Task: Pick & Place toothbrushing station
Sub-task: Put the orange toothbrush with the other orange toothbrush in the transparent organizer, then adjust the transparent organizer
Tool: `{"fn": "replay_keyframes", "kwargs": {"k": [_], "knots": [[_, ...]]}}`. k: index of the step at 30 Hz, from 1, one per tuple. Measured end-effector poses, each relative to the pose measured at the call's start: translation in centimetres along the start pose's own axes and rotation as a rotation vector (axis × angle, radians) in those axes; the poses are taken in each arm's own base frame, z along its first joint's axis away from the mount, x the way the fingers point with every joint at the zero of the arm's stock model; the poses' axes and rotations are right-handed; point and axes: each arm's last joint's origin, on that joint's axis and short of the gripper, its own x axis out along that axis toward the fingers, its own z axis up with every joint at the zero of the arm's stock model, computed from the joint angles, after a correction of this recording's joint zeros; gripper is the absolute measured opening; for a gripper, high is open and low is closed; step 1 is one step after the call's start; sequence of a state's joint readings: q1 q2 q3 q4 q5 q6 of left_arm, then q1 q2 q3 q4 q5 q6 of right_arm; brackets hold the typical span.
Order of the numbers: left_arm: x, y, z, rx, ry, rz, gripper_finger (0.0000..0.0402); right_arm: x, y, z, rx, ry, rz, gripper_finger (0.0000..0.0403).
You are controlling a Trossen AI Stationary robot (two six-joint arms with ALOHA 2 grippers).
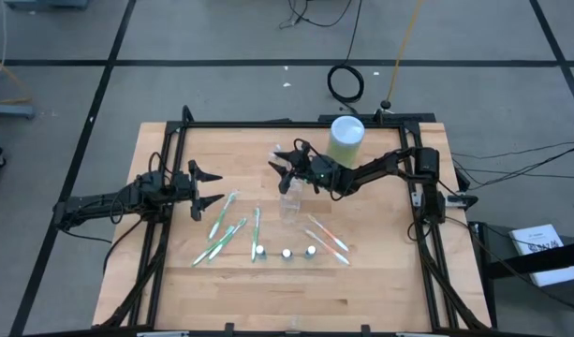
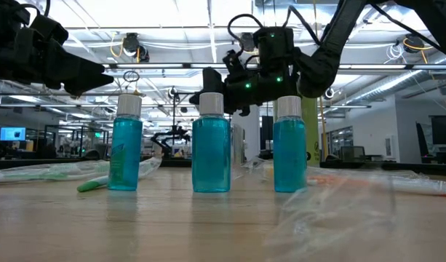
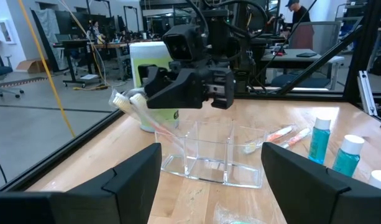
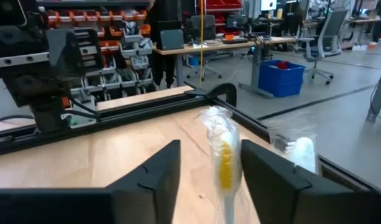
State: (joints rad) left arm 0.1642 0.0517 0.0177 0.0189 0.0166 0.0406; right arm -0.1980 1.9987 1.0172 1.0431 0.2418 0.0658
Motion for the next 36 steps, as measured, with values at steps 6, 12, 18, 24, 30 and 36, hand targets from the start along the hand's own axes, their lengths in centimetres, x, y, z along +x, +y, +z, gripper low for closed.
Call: {"fn": "replay_keyframes", "kwargs": {"k": [6,12,18,24,30,36], "knots": [[0.0,0.0,0.0,0.0,0.0,0.0,0.0285,-0.2,0.2,0.8,0.006,-0.021,0.014,0.0212],[0.0,0.0,0.0,0.0,0.0,0.0,0.0285,-1.2,0.8,3.7,-0.011,0.001,0.033,0.0222],[0.0,0.0,0.0,0.0,0.0,0.0,0.0285,-4.5,1.8,6.6,-0.126,0.244,0.127,0.0216],[0.0,0.0,0.0,0.0,0.0,0.0,0.0285,-8.3,1.8,6.8,-0.202,0.578,0.156,0.0216],[0.0,0.0,0.0,0.0,0.0,0.0,0.0285,-9.1,1.3,5.3,-0.183,0.718,0.071,0.021],[0.0,0.0,0.0,0.0,0.0,-0.001,0.0285,-9.0,0.8,2.3,-0.193,0.733,0.029,0.0204]]}}
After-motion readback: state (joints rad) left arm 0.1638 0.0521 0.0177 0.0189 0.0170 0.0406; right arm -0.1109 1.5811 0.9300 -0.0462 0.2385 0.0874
